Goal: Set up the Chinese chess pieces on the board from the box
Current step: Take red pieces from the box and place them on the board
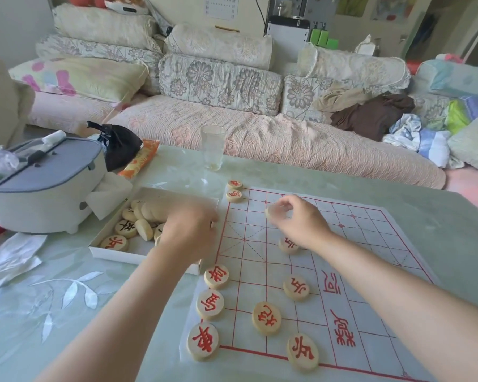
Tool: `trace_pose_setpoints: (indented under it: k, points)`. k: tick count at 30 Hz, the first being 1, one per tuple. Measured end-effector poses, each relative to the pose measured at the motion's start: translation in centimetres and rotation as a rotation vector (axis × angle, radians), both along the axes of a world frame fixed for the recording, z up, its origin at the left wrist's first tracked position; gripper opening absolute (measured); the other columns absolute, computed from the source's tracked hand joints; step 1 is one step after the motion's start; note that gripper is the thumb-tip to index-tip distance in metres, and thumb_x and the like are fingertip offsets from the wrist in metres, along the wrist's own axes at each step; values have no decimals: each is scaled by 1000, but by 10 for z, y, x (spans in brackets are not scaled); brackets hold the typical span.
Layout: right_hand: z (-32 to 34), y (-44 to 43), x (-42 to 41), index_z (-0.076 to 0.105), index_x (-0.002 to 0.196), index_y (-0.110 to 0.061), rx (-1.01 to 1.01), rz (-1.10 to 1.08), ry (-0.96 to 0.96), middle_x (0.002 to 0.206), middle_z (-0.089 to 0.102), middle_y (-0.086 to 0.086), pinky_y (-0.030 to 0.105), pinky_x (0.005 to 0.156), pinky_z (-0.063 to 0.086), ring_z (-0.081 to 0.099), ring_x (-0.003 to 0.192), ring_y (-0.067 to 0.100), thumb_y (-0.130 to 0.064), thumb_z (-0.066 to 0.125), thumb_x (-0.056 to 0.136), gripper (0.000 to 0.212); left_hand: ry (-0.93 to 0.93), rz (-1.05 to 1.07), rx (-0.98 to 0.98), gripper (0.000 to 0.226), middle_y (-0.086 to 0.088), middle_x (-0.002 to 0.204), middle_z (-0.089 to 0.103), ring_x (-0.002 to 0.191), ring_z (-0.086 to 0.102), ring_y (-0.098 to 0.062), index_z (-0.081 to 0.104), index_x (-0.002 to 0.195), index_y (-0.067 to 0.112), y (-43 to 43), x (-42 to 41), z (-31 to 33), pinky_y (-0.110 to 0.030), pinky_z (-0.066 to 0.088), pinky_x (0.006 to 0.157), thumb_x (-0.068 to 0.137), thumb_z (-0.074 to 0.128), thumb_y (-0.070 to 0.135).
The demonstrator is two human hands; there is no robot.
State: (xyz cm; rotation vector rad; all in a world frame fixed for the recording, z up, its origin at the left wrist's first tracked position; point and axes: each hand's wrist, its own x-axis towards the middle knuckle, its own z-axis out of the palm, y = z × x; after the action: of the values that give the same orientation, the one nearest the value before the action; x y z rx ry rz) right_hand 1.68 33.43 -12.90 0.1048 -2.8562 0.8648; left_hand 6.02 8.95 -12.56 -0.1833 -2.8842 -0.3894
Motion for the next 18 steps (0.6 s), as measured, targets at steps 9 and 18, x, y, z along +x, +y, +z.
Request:
trace_pose_setpoints:
  k: [9, 18]
  points:
    - [-5, -12, -66, 58, 94, -33, 173, -82, -88, 106, 65, -11, 31, 78, 47, 60, 98, 16, -51, 66, 84, 21, -47, 65, -83, 32, -2, 122, 46, 111, 43, -26, 55, 120, 24, -19, -9, -15, -39, 39, 92, 90, 49, 33]
    - [-10, -22, -87, 60, 107, -26, 346, -93, -111, 121, 62, -2, 32, 83, 46, 59, 110, 23, -46, 58, 91, 26, -121, 17, 46, 39, -4, 112, 52, 104, 50, -24, 53, 124, 19, -32, -14, -11, -34, 43, 89, 86, 51, 8]
